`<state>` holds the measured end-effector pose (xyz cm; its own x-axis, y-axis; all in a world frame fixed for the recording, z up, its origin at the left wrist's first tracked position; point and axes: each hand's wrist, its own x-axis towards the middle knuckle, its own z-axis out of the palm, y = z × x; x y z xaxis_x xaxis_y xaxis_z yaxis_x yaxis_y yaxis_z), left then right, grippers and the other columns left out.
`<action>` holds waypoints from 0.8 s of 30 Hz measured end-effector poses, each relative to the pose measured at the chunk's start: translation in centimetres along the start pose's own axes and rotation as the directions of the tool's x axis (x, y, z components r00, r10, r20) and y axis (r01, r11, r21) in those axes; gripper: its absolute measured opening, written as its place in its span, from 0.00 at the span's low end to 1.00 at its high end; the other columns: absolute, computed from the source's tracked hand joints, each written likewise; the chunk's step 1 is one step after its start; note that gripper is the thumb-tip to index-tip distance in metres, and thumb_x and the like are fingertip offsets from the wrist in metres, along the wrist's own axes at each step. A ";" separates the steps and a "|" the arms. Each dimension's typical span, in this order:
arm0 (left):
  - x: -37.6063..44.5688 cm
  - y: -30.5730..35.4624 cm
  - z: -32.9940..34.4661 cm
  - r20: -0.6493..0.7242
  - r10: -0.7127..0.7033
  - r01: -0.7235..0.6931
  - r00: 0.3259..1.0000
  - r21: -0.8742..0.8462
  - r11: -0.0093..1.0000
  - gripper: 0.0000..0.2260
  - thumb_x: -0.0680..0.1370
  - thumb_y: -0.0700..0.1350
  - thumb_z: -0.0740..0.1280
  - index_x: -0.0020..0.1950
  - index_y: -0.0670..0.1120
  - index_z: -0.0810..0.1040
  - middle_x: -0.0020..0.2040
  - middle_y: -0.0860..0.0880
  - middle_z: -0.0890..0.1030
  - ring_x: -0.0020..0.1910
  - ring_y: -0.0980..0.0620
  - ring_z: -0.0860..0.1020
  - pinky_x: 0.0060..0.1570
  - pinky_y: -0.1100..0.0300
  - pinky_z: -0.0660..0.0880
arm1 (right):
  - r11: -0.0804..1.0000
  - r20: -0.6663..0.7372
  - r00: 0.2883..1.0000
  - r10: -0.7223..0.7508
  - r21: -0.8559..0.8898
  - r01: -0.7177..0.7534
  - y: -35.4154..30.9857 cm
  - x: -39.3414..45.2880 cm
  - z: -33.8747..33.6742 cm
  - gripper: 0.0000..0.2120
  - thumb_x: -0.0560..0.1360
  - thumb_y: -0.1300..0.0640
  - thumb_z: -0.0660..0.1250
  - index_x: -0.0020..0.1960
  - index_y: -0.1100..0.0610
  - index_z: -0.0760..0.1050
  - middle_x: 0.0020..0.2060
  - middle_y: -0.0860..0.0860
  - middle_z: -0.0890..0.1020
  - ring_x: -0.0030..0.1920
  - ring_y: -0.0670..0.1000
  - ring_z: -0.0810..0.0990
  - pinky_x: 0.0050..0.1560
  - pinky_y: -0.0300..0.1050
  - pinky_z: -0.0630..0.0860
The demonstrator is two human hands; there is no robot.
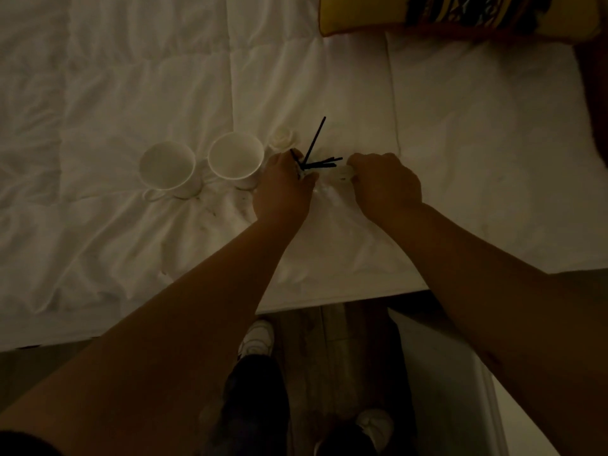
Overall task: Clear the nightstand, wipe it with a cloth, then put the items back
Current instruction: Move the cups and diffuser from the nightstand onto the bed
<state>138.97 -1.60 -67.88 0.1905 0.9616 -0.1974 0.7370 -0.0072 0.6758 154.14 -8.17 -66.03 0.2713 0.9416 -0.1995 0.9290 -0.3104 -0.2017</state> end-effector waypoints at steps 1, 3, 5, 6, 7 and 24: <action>-0.1 -0.1 0.0 0.010 -0.006 0.006 1.000 0.001 1.000 0.17 0.72 0.52 0.71 0.59 0.53 0.74 0.58 0.52 0.77 0.51 0.52 0.78 0.49 0.51 0.77 | 1.000 0.001 1.000 -0.006 -0.013 0.006 -0.1 -0.1 0.0 0.10 0.78 0.59 0.57 0.56 0.54 0.74 0.50 0.55 0.79 0.52 0.58 0.74 0.39 0.47 0.63; -0.2 -0.2 -0.1 0.034 -0.024 0.025 0.999 -0.013 1.000 0.23 0.71 0.54 0.73 0.63 0.53 0.72 0.60 0.53 0.77 0.51 0.53 0.78 0.48 0.53 0.76 | 0.999 0.001 1.000 -0.009 -0.036 0.009 -0.1 -0.2 -0.2 0.11 0.78 0.58 0.58 0.58 0.54 0.73 0.52 0.56 0.78 0.54 0.59 0.73 0.41 0.48 0.65; -0.4 -0.2 -0.3 0.053 -0.040 0.042 0.998 -0.040 0.998 0.27 0.70 0.54 0.74 0.66 0.53 0.70 0.61 0.53 0.76 0.51 0.54 0.79 0.48 0.53 0.76 | 0.999 -0.003 1.000 -0.003 -0.047 0.003 -0.1 -0.4 -0.3 0.12 0.78 0.57 0.58 0.61 0.55 0.72 0.54 0.56 0.78 0.55 0.59 0.73 0.43 0.49 0.66; -0.6 -0.2 -0.4 0.058 -0.040 0.043 0.998 -0.052 0.998 0.28 0.69 0.54 0.74 0.67 0.53 0.70 0.62 0.53 0.76 0.52 0.54 0.79 0.50 0.52 0.77 | 0.999 -0.003 1.000 -0.002 -0.047 0.001 -0.1 -0.5 -0.4 0.13 0.78 0.57 0.58 0.62 0.55 0.72 0.55 0.56 0.78 0.56 0.59 0.73 0.44 0.50 0.67; -0.7 -0.2 -0.5 0.062 -0.037 0.040 0.997 -0.061 0.997 0.28 0.69 0.53 0.74 0.67 0.53 0.70 0.62 0.53 0.76 0.53 0.53 0.80 0.51 0.50 0.77 | 0.999 -0.005 1.000 0.000 -0.043 -0.001 -0.1 -0.7 -0.4 0.14 0.78 0.56 0.59 0.63 0.55 0.71 0.56 0.56 0.77 0.57 0.59 0.73 0.45 0.51 0.68; -6.0 1.3 -10.4 0.109 0.108 -0.127 0.988 0.192 0.973 0.24 0.73 0.57 0.69 0.67 0.53 0.70 0.66 0.52 0.73 0.61 0.49 0.74 0.56 0.52 0.72 | 0.998 0.078 0.995 0.065 -0.015 -0.064 -2.5 -4.9 -7.8 0.19 0.77 0.52 0.63 0.66 0.55 0.69 0.62 0.54 0.74 0.61 0.58 0.70 0.53 0.53 0.70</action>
<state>131.98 -4.54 -58.42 0.3384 0.9195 -0.2000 0.8173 -0.1819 0.5467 152.45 -10.95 -57.10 0.3104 0.9066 -0.2859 0.9135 -0.3677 -0.1740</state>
